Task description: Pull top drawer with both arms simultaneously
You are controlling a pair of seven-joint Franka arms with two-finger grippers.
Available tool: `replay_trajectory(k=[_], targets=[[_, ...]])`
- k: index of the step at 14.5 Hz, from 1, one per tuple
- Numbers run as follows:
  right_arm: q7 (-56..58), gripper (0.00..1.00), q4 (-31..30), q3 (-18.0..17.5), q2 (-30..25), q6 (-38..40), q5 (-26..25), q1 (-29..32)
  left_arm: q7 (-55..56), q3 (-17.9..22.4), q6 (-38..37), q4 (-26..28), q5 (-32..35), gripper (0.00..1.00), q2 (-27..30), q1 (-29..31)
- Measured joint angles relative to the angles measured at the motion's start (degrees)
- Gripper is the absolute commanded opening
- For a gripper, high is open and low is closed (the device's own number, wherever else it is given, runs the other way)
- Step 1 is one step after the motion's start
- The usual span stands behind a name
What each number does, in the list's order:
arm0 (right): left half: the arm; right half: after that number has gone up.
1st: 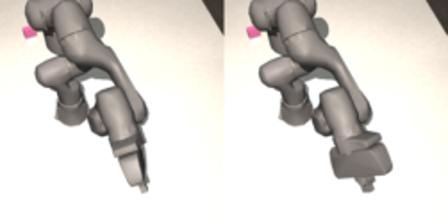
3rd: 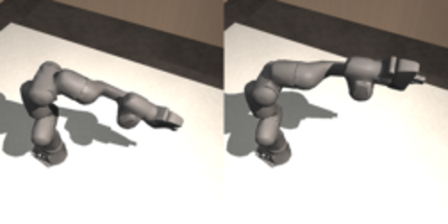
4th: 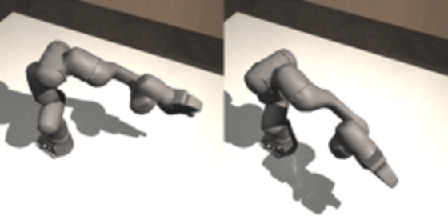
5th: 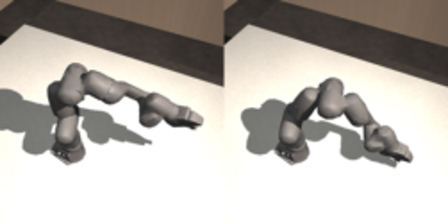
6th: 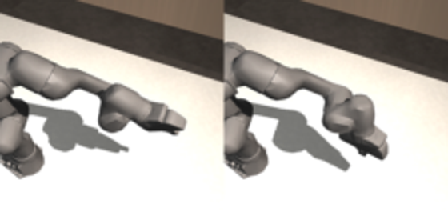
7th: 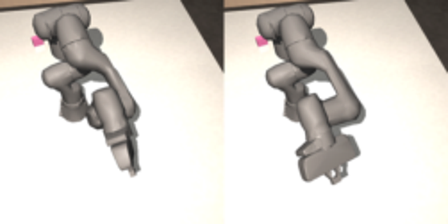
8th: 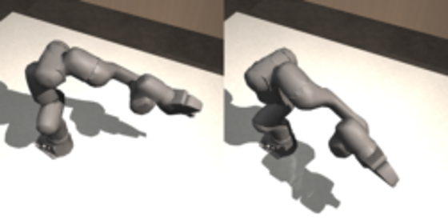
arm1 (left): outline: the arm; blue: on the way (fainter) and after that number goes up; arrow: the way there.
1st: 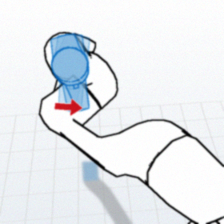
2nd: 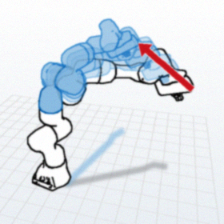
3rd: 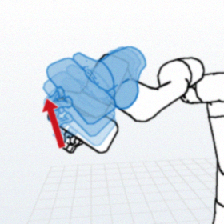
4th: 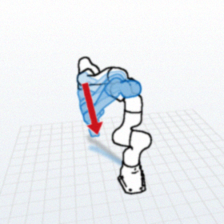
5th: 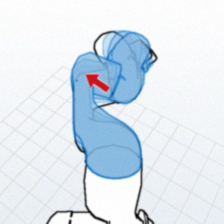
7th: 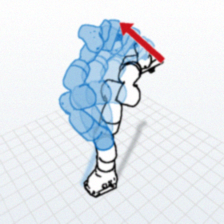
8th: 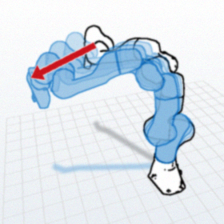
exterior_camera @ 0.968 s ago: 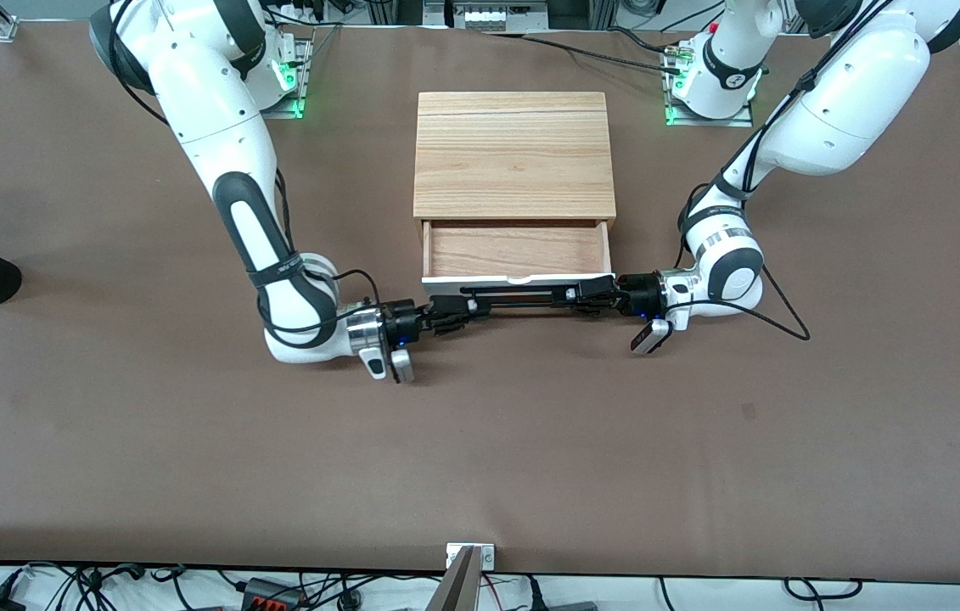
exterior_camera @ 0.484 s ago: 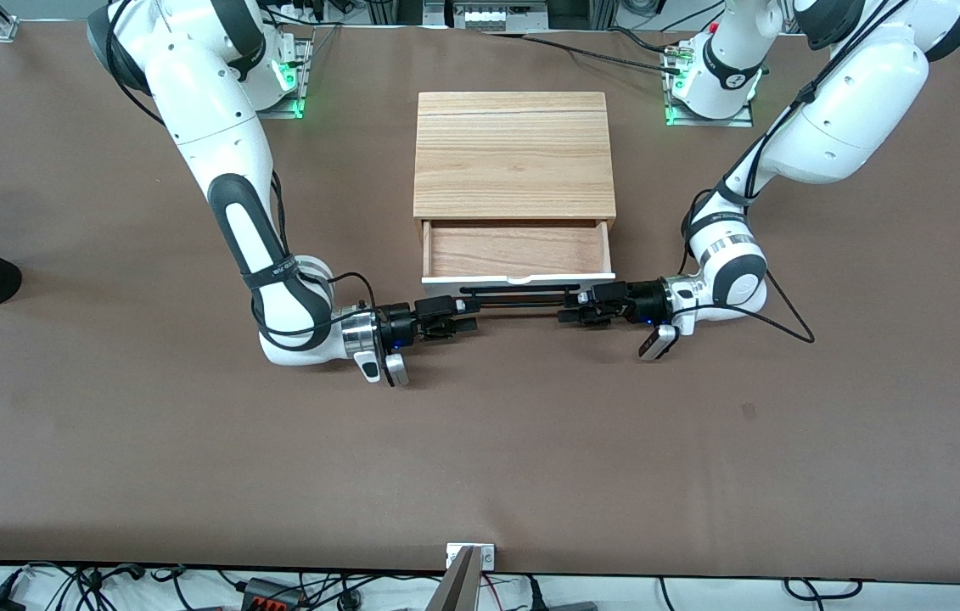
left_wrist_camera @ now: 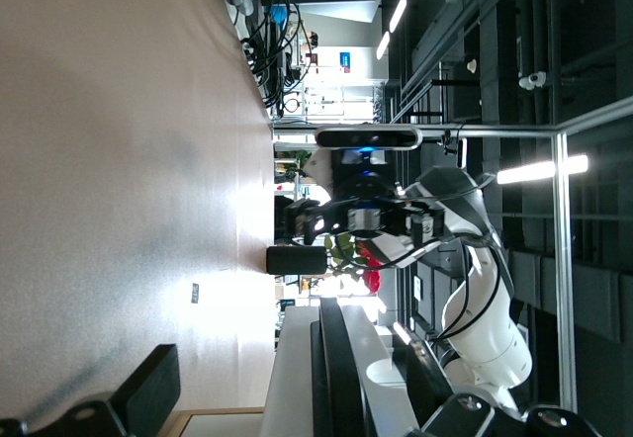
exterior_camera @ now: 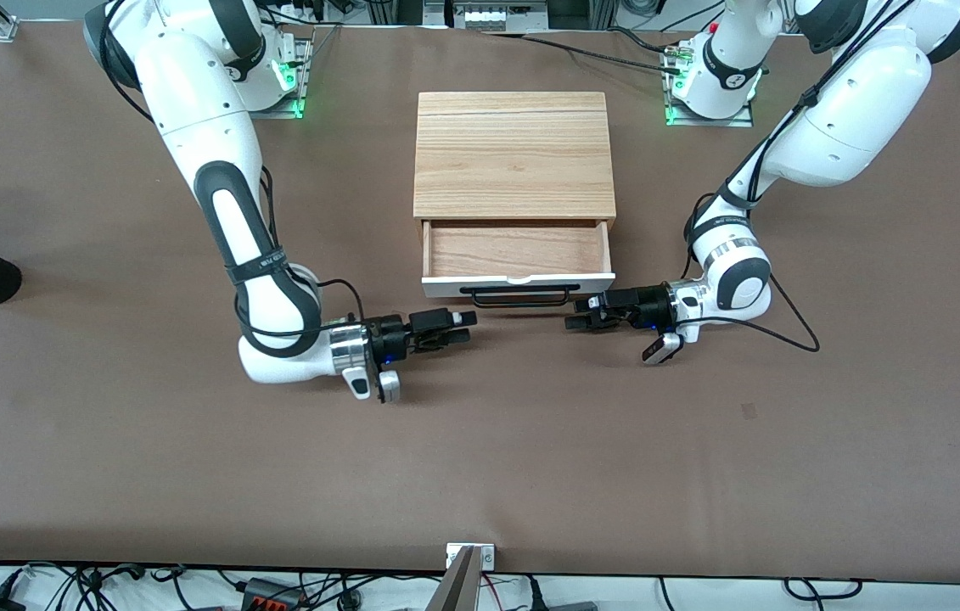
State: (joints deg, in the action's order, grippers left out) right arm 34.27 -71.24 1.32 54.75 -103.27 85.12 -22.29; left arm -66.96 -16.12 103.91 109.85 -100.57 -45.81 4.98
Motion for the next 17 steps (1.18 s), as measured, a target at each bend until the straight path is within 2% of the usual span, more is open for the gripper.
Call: replay_trajectory(k=[4,7,9,13,15,17], targets=[[-9.4,1.00,3.3,2.0,-3.4,0.6,-12.8,0.4,4.7,0.0,-0.7,-0.9,0.0,1.00,0.2,1.3],[-14.6,1.00,3.7,5.0,-8.1,6.6,-24.8,1.1,8.2,0.1,-1.5,-2.8,2.0,1.00,1.0,2.8],[-16.0,1.00,3.8,8.3,-11.5,11.9,-31.6,1.7,12.8,0.4,-1.5,-6.1,10.1,1.00,1.8,4.1],[-17.7,1.00,3.8,17.7,-16.6,22.1,-43.8,2.1,20.5,0.8,-1.6,-11.9,28.4,1.00,4.2,8.8],[-17.7,1.00,3.8,20.2,-18.9,23.3,-50.2,2.1,22.9,2.2,-1.7,-12.6,39.4,1.00,7.4,9.3],[-19.7,1.00,3.8,21.0,-20.8,23.5,-55.7,2.1,25.9,4.3,-1.8,-13.2,50.6,1.00,11.8,9.5]])
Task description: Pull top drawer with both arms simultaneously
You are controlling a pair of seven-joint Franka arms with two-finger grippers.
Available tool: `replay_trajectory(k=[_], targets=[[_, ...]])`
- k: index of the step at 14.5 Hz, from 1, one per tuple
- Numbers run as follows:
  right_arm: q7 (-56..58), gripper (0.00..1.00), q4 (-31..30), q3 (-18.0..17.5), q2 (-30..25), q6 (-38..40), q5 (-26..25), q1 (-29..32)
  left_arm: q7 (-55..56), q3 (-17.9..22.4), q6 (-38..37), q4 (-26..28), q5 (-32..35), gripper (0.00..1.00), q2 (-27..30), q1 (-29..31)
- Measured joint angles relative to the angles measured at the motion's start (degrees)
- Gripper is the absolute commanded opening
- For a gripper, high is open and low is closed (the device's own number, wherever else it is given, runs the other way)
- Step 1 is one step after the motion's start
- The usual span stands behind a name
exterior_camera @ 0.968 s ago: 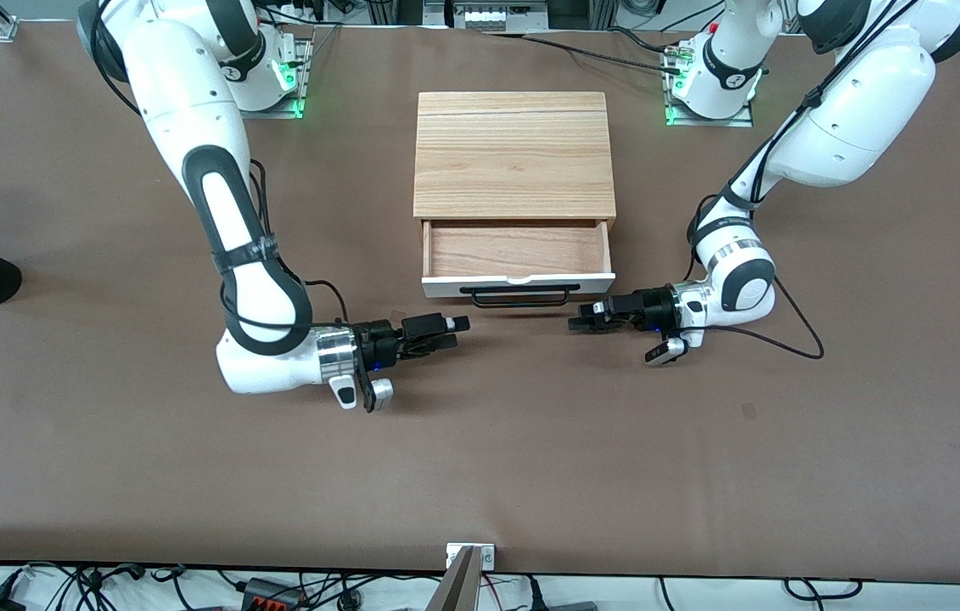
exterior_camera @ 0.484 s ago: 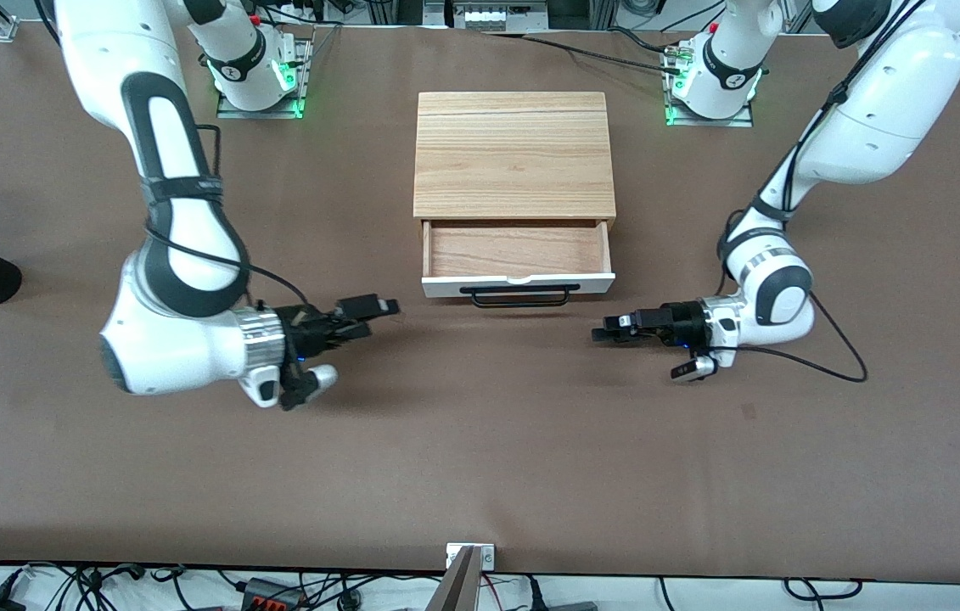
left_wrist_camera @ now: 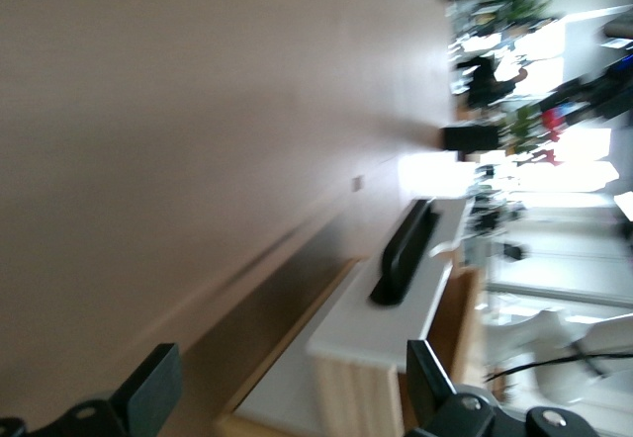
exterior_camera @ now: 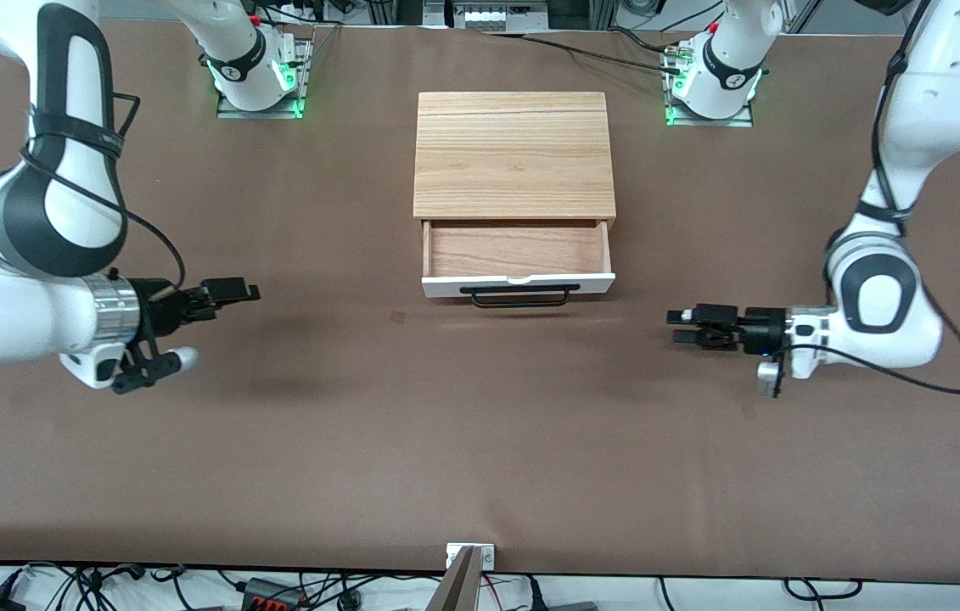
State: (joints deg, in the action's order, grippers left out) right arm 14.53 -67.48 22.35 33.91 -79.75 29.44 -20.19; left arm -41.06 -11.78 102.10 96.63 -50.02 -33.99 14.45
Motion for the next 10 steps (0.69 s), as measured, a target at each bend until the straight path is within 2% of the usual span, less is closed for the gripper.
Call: replay_trajectory(k=[2,4,7,9,10], targets=[[-4.1,1.00,0.0,0.6,-1.2,0.3,-3.5,0.0,4.5,1.4,-2.7,-1.0,11.3,1.00,5.7,0.9],[-7.6,1.00,0.0,1.5,-2.4,0.4,-7.1,-0.3,8.6,2.0,-9.0,-3.9,23.3,1.00,11.6,2.1],[-10.2,1.00,0.2,2.1,-5.0,-0.4,-10.6,0.2,16.7,1.9,-20.1,-12.8,37.1,1.00,17.3,2.2],[-10.5,1.00,0.3,0.1,-7.4,-1.0,-12.3,3.0,22.7,1.7,-25.2,-18.7,43.5,1.00,18.3,1.4],[-10.5,1.00,0.3,-3.1,-8.8,-1.3,-15.5,5.6,24.7,1.6,-26.2,-20.4,45.4,1.00,18.4,0.9]])
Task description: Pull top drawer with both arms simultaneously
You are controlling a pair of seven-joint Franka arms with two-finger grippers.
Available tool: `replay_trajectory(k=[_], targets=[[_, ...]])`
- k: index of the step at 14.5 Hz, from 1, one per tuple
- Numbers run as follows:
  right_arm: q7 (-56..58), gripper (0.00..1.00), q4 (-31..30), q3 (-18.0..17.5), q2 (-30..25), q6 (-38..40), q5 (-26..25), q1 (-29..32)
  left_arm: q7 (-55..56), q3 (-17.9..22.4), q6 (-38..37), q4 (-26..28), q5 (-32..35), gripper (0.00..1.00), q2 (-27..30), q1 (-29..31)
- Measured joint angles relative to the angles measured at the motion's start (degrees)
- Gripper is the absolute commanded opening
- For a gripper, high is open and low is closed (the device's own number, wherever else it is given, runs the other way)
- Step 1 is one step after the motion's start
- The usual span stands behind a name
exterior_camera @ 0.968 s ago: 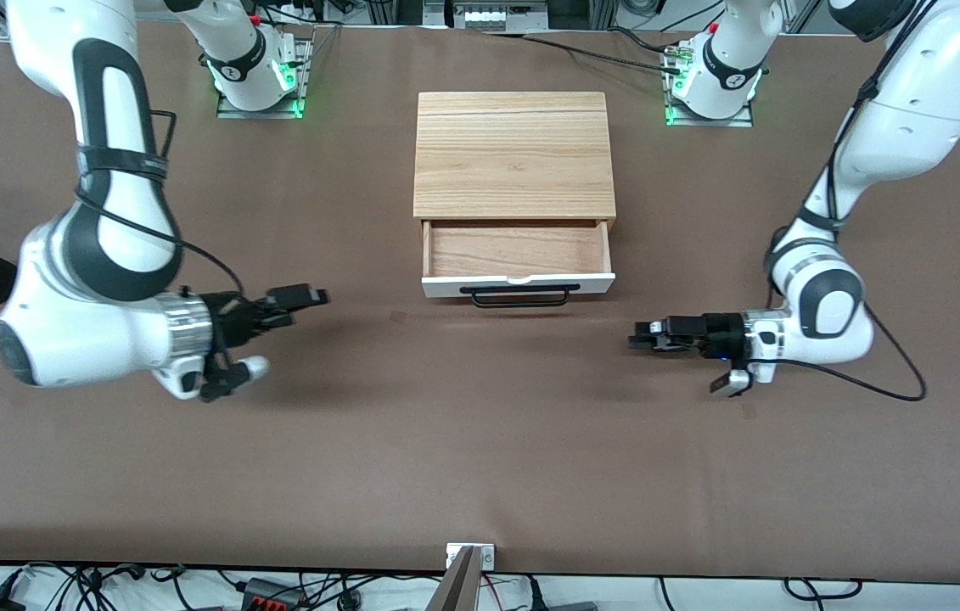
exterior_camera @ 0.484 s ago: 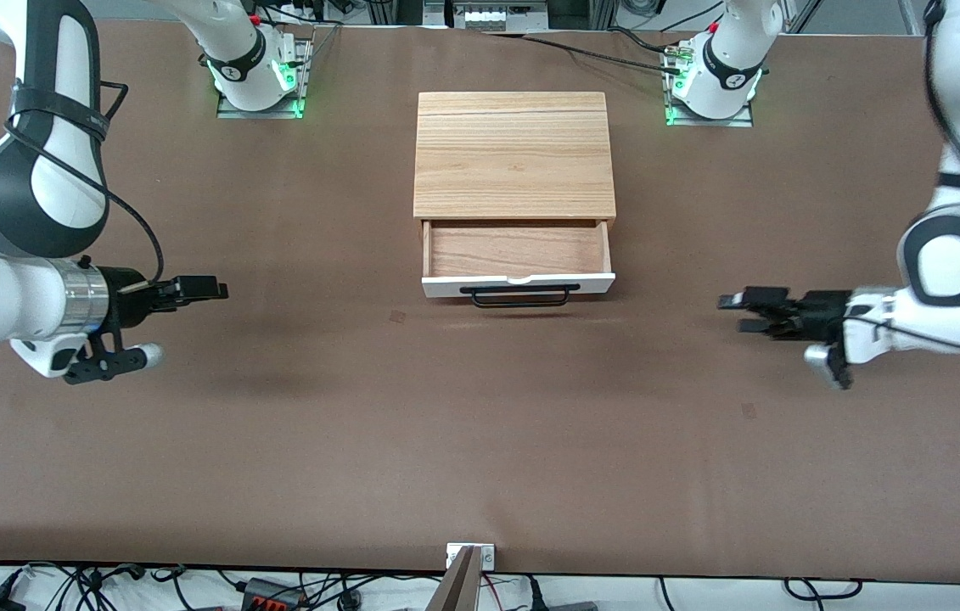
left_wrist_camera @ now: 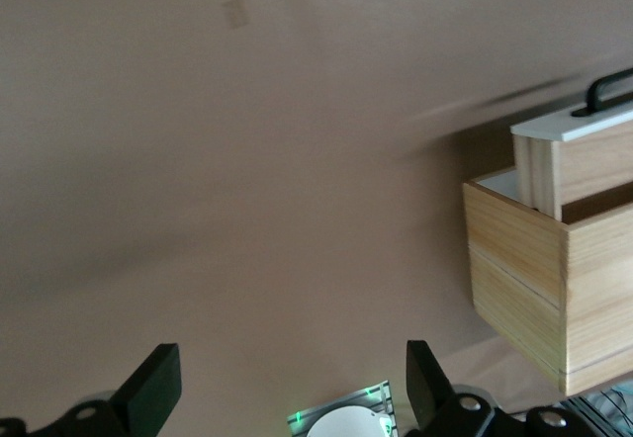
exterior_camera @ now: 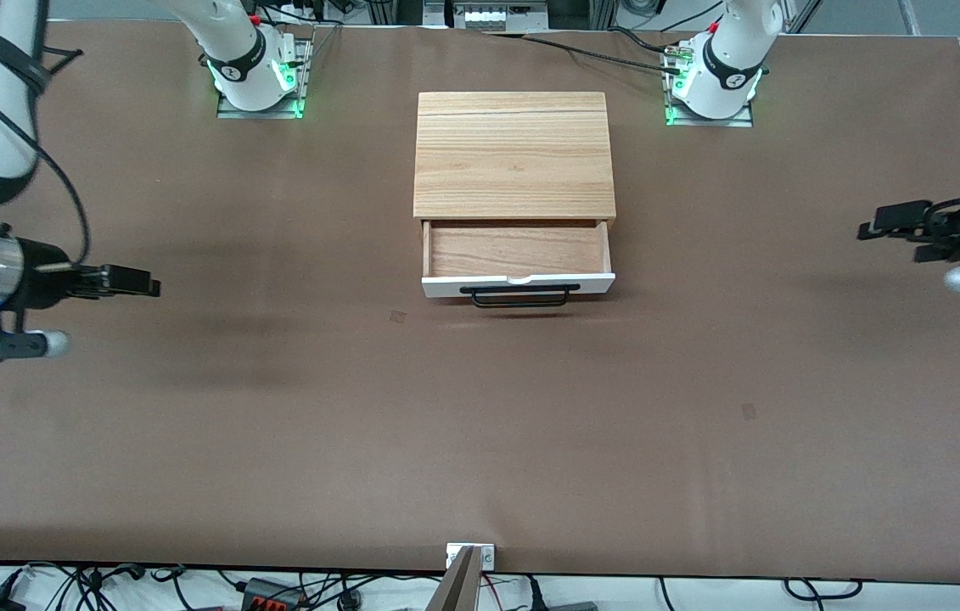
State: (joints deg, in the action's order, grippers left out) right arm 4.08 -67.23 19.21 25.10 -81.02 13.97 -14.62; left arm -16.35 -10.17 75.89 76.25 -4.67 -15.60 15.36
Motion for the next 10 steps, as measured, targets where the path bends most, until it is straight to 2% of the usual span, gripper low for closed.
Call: replay_trajectory(k=[2,4,6,10], targets=[[-0.4,1.00,-0.7,-8.3,-3.4,-0.8,-7.7,5.5,1.9,0.0,-0.1,-1.2,3.3,1.00,0.0,-1.1],[-0.8,1.00,-3.0,-14.6,-6.7,-2.9,-11.6,10.9,2.6,-0.1,1.8,-1.4,4.1,1.00,0.1,-1.5],[-0.8,1.00,-4.5,-16.2,-8.6,-4.0,-12.8,13.7,2.8,-0.1,4.3,0.8,4.0,1.00,1.9,-1.3],[-1.2,1.00,-5.7,-16.5,-9.1,-6.3,-13.7,14.3,3.2,-0.5,10.3,12.0,3.8,1.00,10.5,-1.1]])
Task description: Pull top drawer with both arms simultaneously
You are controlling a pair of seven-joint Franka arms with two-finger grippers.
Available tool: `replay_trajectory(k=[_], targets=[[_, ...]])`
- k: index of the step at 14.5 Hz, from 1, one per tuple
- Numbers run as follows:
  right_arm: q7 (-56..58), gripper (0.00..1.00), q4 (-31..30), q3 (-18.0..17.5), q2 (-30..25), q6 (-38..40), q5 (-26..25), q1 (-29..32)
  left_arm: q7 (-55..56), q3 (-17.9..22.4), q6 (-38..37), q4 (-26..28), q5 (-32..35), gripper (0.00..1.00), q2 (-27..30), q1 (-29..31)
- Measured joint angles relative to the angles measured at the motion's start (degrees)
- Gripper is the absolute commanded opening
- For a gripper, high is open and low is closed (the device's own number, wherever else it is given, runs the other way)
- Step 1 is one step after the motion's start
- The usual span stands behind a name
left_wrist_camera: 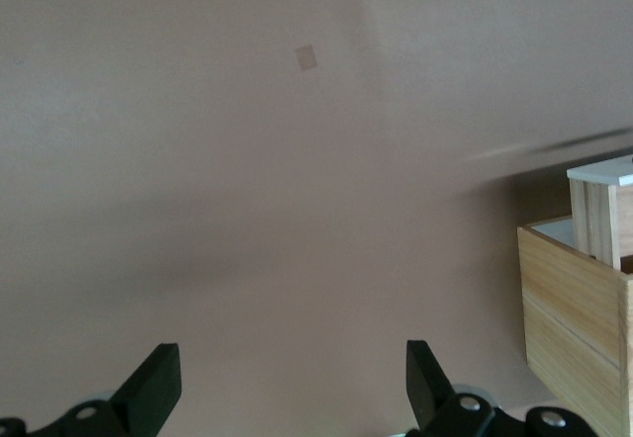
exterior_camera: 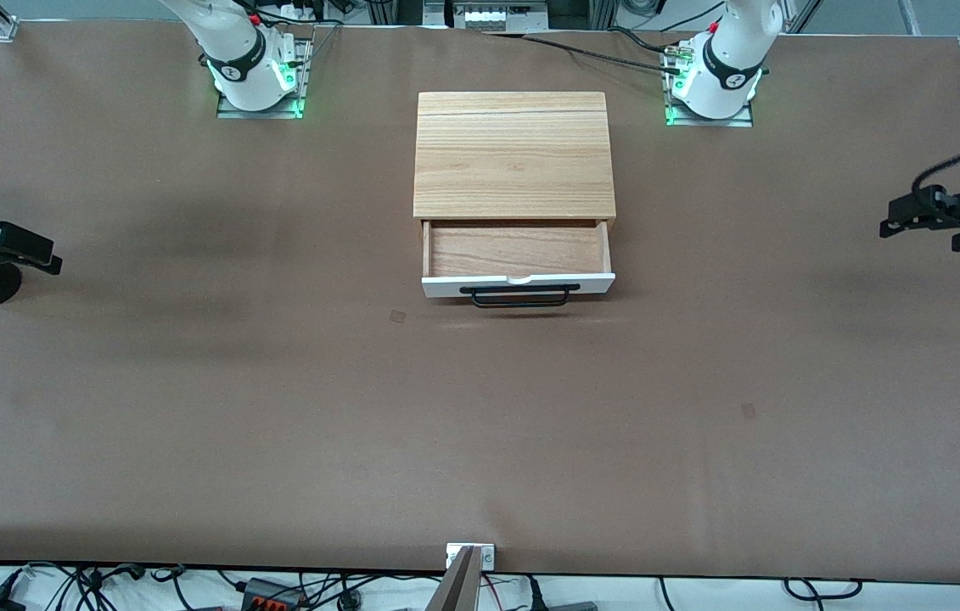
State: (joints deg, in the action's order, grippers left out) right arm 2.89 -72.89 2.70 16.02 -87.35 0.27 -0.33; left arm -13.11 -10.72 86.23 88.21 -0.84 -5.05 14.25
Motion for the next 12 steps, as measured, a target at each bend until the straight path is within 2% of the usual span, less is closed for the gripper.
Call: replay_trajectory(k=[3,6,9,12], targets=[[-0.3,1.00,-2.9,-0.2,-1.6,-1.2,-0.1,0.0,0.5,-0.7,-0.2,4.5,0.0,1.00,4.2,0.0],[-0.3,1.00,-12.4,-0.2,-7.4,-5.8,-0.3,0.1,0.5,-0.8,2.8,10.4,-0.1,1.00,8.6,-0.6],[-0.3,1.00,-19.1,-0.3,-12.1,-7.0,-0.6,0.1,1.2,1.7,4.2,11.7,0.0,1.00,10.0,-5.7],[-0.3,1.00,-20.6,-0.5,-13.7,-7.0,-0.7,0.1,1.8,3.1,4.2,12.0,0.0,1.00,10.0,-6.7]])
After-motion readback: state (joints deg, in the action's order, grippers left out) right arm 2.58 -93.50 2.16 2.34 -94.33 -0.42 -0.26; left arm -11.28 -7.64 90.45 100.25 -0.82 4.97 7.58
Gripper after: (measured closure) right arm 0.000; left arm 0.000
